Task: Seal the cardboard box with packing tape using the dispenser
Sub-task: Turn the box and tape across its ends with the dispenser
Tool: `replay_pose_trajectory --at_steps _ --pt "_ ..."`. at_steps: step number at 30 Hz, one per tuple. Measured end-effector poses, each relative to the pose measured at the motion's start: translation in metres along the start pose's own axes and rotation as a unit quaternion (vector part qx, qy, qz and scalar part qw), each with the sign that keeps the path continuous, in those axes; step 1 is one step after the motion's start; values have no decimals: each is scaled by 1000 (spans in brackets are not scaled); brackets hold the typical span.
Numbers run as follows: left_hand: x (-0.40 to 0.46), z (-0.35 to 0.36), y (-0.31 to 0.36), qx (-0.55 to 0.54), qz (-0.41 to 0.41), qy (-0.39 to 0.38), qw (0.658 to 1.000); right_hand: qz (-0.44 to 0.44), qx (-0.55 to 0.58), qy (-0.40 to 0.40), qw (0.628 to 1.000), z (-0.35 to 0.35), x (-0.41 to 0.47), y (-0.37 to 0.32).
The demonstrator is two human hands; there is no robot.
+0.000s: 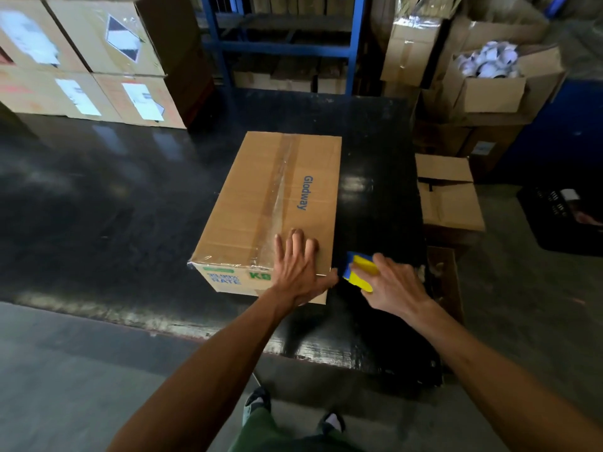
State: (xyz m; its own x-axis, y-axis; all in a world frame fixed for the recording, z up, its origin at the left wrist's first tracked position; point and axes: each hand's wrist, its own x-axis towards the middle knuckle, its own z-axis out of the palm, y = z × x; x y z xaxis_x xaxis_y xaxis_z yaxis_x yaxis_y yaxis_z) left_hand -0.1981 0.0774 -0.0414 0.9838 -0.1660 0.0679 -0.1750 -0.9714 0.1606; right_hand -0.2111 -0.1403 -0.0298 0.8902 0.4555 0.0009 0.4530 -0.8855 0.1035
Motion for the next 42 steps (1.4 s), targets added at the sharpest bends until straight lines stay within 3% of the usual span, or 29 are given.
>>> replay_pose_trajectory --at_steps 3,6,11,14,17,19,23,28,32,38,42 --pt "6 1 0 -7 -30 -53 998 63 23 0 998 -13 1 20" --pt "13 -4 -1 8 -7 -114 993 132 104 45 985 -30 9 26" --pt "10 -19 -54 19 73 -135 988 243 276 129 921 -59 44 16" --pt "8 -35 -98 28 116 -155 981 246 342 142 896 -72 66 6" --pt "12 -36 -94 -40 -15 -157 987 243 362 134 890 -81 87 -5" --pt "18 -29 -82 -19 -58 -168 984 255 391 136 874 -86 100 -11" --pt "29 -31 -94 17 -28 -201 979 267 426 129 855 -95 122 -23" --pt "43 -53 -169 50 72 -237 968 294 455 136 830 -104 144 -36" --pt "63 -75 -211 116 86 -256 956 310 465 140 818 -103 154 -42" --pt "97 -55 -151 15 18 -231 973 337 465 139 807 -108 163 -44" --pt "106 -41 -142 51 28 -216 975 355 460 145 801 -113 167 -45"
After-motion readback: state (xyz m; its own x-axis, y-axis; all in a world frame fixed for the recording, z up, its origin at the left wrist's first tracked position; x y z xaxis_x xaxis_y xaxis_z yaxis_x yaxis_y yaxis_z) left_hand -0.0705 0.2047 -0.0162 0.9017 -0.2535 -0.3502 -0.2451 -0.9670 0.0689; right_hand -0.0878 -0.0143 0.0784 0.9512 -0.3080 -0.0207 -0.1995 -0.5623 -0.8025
